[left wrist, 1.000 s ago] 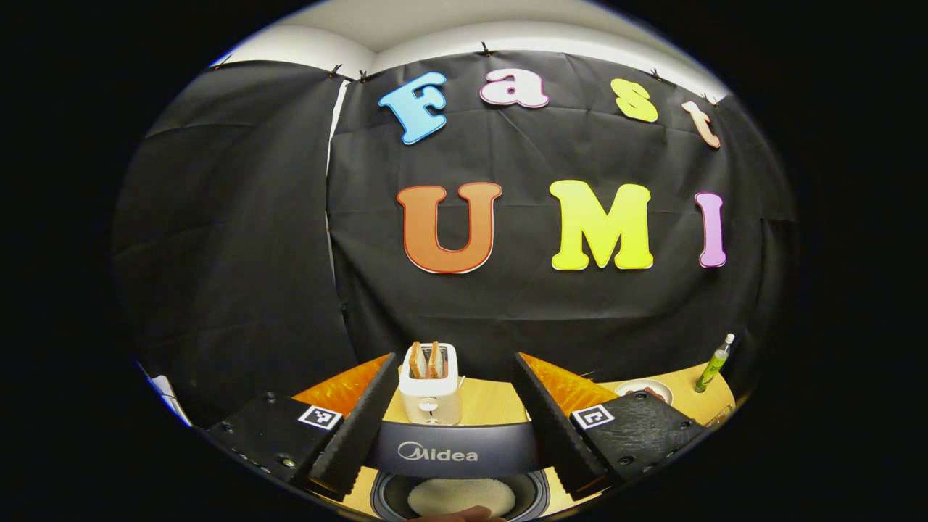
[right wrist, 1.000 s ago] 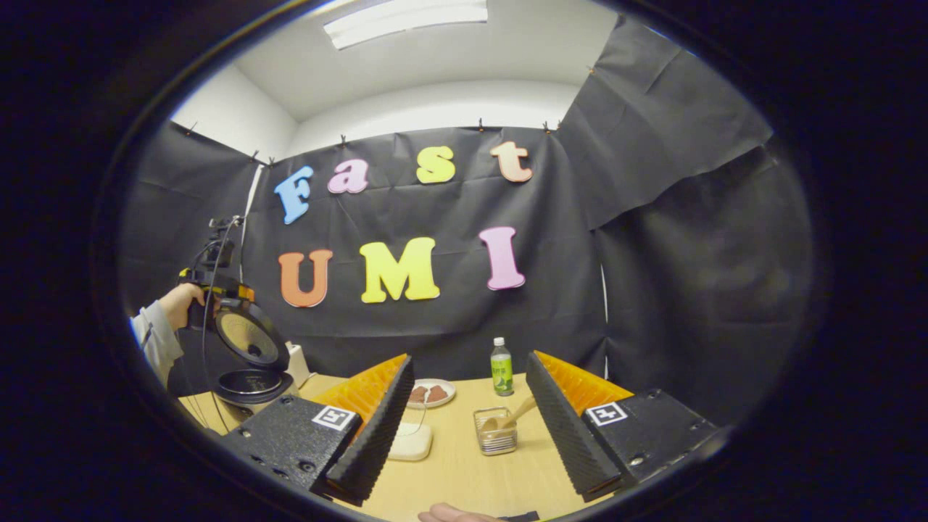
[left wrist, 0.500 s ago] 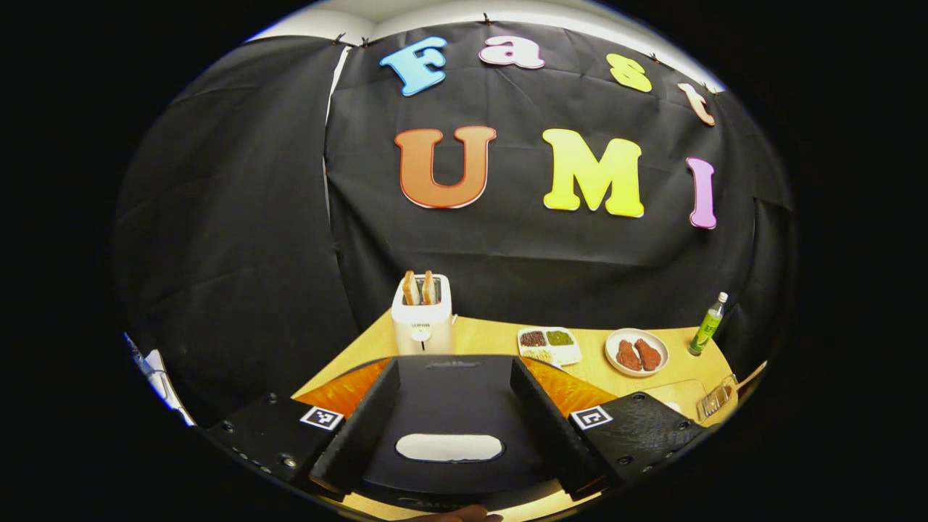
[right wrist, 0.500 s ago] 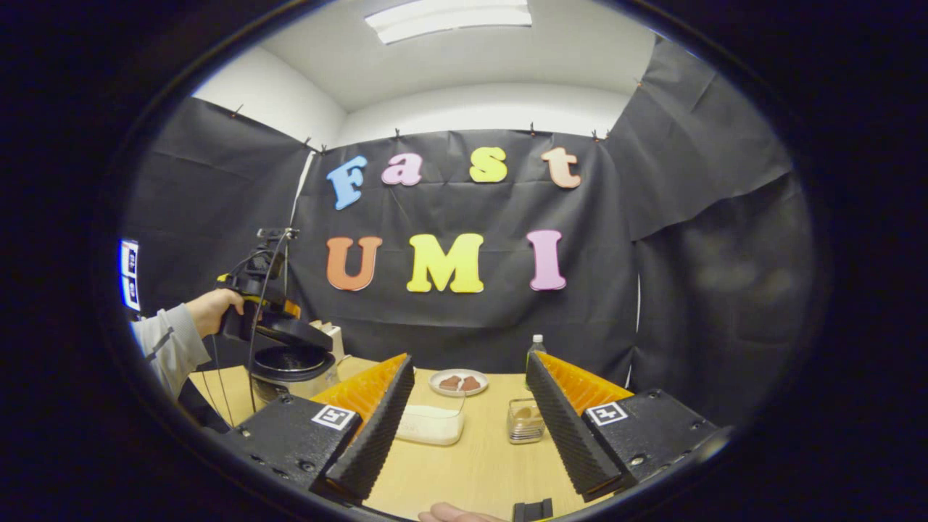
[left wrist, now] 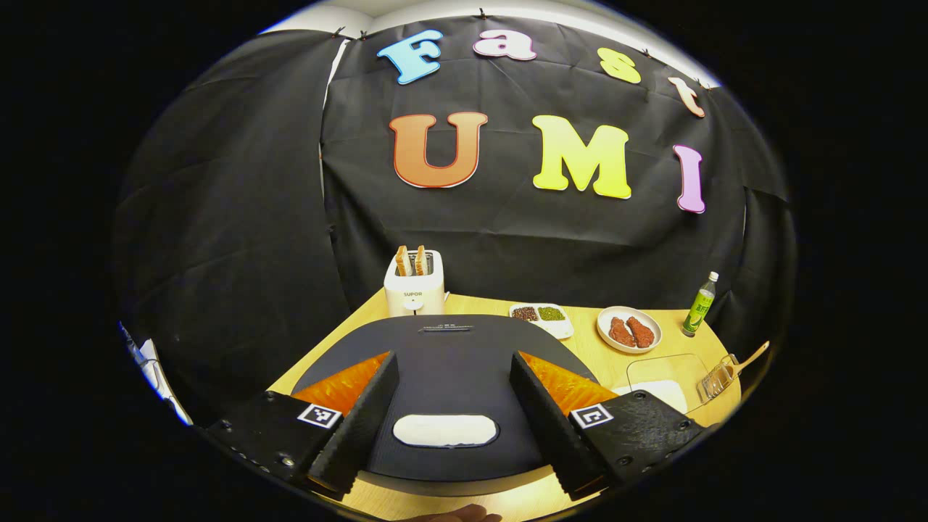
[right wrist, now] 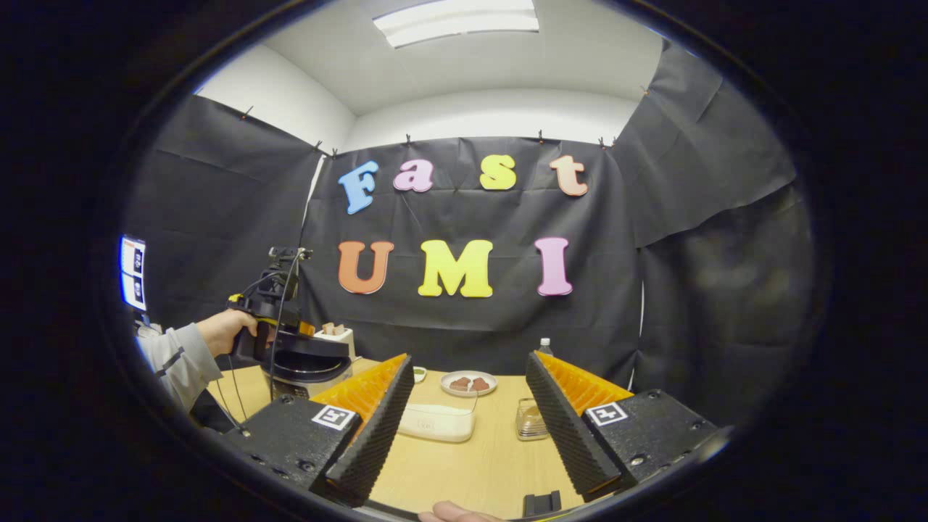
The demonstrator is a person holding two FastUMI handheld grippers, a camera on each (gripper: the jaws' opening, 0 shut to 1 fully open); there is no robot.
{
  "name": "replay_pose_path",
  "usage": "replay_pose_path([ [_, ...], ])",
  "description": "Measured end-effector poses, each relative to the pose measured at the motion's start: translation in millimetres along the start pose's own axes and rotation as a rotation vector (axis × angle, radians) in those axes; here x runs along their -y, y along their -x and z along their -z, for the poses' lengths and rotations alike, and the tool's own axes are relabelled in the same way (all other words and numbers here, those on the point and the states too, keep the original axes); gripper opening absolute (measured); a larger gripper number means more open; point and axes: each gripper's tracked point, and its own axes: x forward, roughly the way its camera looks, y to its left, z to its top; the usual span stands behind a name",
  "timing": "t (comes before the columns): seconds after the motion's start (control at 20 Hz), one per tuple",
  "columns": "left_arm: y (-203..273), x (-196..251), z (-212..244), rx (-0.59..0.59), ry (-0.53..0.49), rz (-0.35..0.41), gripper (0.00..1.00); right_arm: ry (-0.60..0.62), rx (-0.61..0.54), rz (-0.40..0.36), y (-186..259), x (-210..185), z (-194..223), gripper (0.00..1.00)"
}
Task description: Close the left gripper, press the button to open the rice cooker; take a wooden spoon from the chopstick holder with the right hand, scoop a spoonful of rice and pour it into the rice cooker, then put the wooden spoon back into the chopstick holder.
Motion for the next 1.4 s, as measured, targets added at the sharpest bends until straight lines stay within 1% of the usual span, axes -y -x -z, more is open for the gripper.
replay_pose_path([
  [0.3, 22, 4, 36, -0.074, -0.029, -0.002, 0.99, 0.014, -0.009, -0.010, 12, -9, 1, 1.00],
  [0.55, 35, 5, 56, -0.087, -0.022, 0.008, 1.00, 0.028, -0.017, -0.024, 20, -17, 2, 1.00],
  [0.9, 55, 6, 66, -0.024, -0.024, 0.002, 1.00, 0.019, -0.035, -0.020, 18, -19, 6, 1.00],
  [1.0, 58, 7, 67, 0.011, -0.023, 0.004, 1.00, 0.015, -0.041, -0.023, 17, -20, 8, 1.00],
  [1.05, 58, 7, 67, 0.033, -0.021, 0.004, 1.00, 0.014, -0.043, -0.023, 17, -21, 8, 0.94],
  [1.1, 59, 6, 68, 0.054, -0.025, 0.002, 1.00, 0.014, -0.043, -0.023, 16, -21, 8, 1.00],
  [1.2, 55, 6, 70, 0.079, -0.027, -0.003, 1.00, 0.018, -0.043, -0.022, 16, -21, 8, 1.00],
  [1.25, 54, 7, 79, 0.050, -0.018, -0.003, 1.00, 0.018, -0.043, -0.024, 16, -24, 8, 1.00],
  [1.3, 59, 6, 75, 0.080, -0.034, 0.001, 1.00, 0.018, -0.044, -0.025, 16, -25, 8, 1.00],
  [1.35, 57, 6, 77, 0.085, -0.039, 0.006, 1.00, 0.020, -0.043, -0.026, 17, -25, 9, 1.00],
  [1.4, 56, 6, 75, 0.106, -0.029, 0.013, 1.00, 0.021, -0.042, -0.025, 16, -25, 7, 1.00],
])
